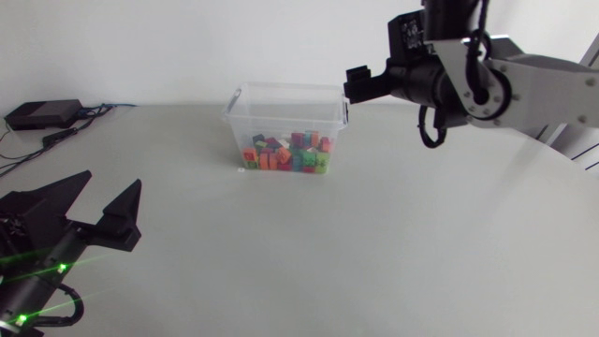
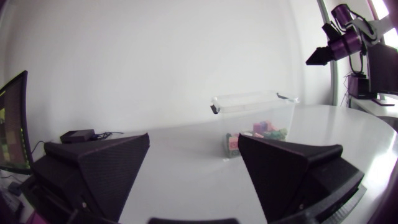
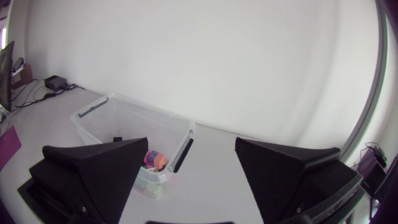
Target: Place the duplo bricks in the container
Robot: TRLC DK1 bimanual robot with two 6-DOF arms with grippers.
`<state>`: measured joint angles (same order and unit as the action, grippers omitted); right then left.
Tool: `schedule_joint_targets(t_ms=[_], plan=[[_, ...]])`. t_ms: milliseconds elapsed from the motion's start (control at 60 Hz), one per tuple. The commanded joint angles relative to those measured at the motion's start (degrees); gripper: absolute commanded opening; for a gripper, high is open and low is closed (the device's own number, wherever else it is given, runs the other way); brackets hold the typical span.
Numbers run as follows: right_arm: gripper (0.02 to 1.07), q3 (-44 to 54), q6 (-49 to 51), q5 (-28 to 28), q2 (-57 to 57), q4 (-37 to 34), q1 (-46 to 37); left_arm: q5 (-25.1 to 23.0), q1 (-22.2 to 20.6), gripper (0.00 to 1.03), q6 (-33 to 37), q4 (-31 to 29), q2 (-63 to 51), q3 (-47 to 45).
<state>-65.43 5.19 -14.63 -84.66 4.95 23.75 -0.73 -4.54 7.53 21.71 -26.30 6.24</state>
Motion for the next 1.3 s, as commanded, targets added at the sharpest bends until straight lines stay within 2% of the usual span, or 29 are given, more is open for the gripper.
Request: schedule_joint_targets(t_ms=[0, 283, 600, 1133, 1283], plan=[[1.03, 5.58, 2.37, -1.27, 5.03, 2.17, -0.63, 0.64, 0.76, 0.99, 0.29, -0.45, 1.78, -1.67], [1.03, 20.87, 5.18, -4.00, 18.92, 6.83, -3.71, 0.64, 1.81, 0.99, 0.73, -0.88, 5.30, -2.99], [1.03, 32.91, 7.73, -4.79, 33.86, 6.83, -8.63, 0.64, 2.69, 0.99, 1.00, -2.99, 12.51, -5.45], [1.03, 48.17, 13.99, -4.64, 56.46, 5.91, -14.37, 0.64, 4.89, 0.99, 1.14, -10.94, 22.63, -6.50], [1.03, 51.18, 10.65, -1.28, 61.37, 4.02, -16.01, 0.66, 4.82, 0.99, -0.37, -12.82, 23.27, -6.46]])
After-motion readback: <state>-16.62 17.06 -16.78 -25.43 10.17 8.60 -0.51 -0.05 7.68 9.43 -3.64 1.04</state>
